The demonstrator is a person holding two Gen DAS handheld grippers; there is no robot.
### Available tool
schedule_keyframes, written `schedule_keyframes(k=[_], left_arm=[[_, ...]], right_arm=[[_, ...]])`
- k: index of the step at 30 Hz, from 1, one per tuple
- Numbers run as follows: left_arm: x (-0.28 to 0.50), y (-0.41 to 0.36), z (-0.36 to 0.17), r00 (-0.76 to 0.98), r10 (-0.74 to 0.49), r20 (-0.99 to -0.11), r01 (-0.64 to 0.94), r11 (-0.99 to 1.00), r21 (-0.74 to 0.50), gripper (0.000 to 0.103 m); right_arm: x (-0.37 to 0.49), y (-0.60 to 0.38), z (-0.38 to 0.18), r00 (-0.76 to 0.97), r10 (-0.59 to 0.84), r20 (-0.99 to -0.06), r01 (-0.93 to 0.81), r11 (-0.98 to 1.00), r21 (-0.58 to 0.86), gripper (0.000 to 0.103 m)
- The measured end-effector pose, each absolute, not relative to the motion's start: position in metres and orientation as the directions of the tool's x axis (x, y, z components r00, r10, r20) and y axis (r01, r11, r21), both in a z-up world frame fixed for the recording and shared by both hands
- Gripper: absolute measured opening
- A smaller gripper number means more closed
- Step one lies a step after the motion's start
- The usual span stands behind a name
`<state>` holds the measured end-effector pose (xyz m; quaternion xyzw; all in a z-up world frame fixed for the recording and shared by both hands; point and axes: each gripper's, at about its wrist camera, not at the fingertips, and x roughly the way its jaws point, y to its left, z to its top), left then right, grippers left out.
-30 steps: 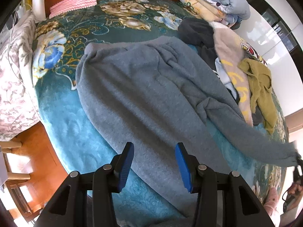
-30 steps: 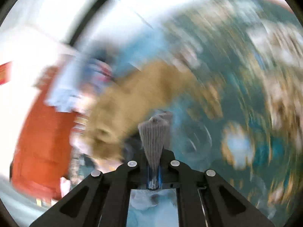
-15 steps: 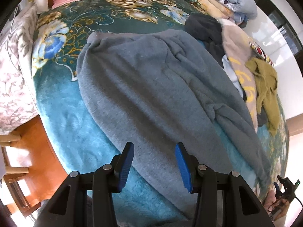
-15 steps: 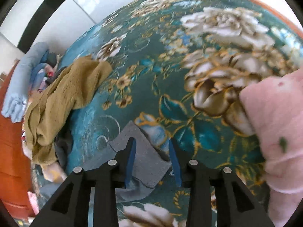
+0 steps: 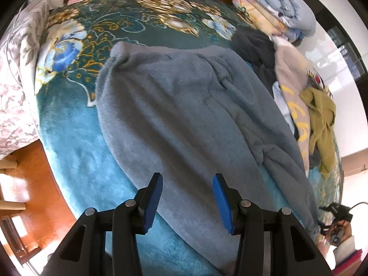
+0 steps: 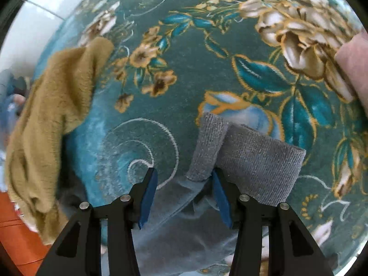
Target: Fold clothes
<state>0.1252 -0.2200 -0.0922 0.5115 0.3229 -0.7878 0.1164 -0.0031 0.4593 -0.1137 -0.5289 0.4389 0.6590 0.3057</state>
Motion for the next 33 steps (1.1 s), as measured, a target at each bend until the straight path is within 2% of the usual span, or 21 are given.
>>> schedule_keyframes(k=[2,3,7,10,13,15,16,18,20,24,27,33], left_arm=[[0.125,-0.225,-0.093,-0.458,0.152,-0.876,0.518,-0.755,-0.402,0.049],[0.125,-0.227,-0.093,-0.461,0.154,-0.874,0.518,-0.753,-0.406,0.049],[0.127,-0.234,-0.091,-0.474,0.159,-0.866,0.516,-0.747,-0.419,0.049],[0.132,-0.238,-0.087,-0.487,0.158,-0.859,0.517,-0.741,-0.429,0.049],[0.137,-0.243,-0.081,-0.505,0.154,-0.849,0.517,-0.734,-0.441,0.049],[0.139,-0.245,-0.08,-0.509,0.155,-0.846,0.521,-0.728,-0.447,0.049],[0.14,-0.246,-0.079,-0.511,0.157,-0.845,0.523,-0.724,-0.451,0.049],[0.141,-0.247,-0.079,-0.512,0.165,-0.843,0.527,-0.715,-0.459,0.049],[0.141,-0.248,-0.079,-0.505,0.168,-0.847,0.53,-0.715,-0.457,0.049],[0.143,-0.252,-0.077,-0.499,0.158,-0.852,0.535,-0.718,-0.446,0.049],[0.145,-0.261,-0.078,-0.501,0.15,-0.852,0.559,-0.696,-0.452,0.049],[0.151,-0.299,-0.088,-0.533,0.137,-0.835,0.631,-0.593,-0.5,0.05]], right_arm=[[-0.009,0.456,-0.112,-0.18,-0.02,-0.983,-0.865,-0.473,0.168,0.033],[-0.008,0.455,-0.112,-0.154,0.001,-0.988,-0.864,-0.486,0.134,0.02],[0.01,0.46,-0.103,-0.225,-0.006,-0.974,-0.852,-0.483,0.2,0.01],[0.031,0.464,-0.055,-0.448,-0.013,-0.894,-0.775,-0.492,0.396,0.01],[0.056,0.462,0.004,-0.652,-0.046,-0.757,-0.618,-0.545,0.566,0.01],[0.083,0.465,0.033,-0.764,-0.053,-0.643,-0.502,-0.577,0.644,0.01],[0.086,0.462,0.034,-0.782,-0.046,-0.622,-0.48,-0.591,0.648,0.01],[0.107,0.466,0.012,-0.758,-0.015,-0.652,-0.506,-0.619,0.601,0.01],[0.121,0.478,-0.044,-0.611,-0.016,-0.792,-0.632,-0.593,0.499,0.01],[0.159,0.498,-0.121,-0.555,-0.096,-0.826,-0.748,-0.378,0.546,0.01],[0.16,0.502,-0.12,-0.554,-0.102,-0.826,-0.735,-0.406,0.543,0.01],[0.144,0.48,-0.073,-0.534,-0.074,-0.842,-0.658,-0.589,0.469,0.017]])
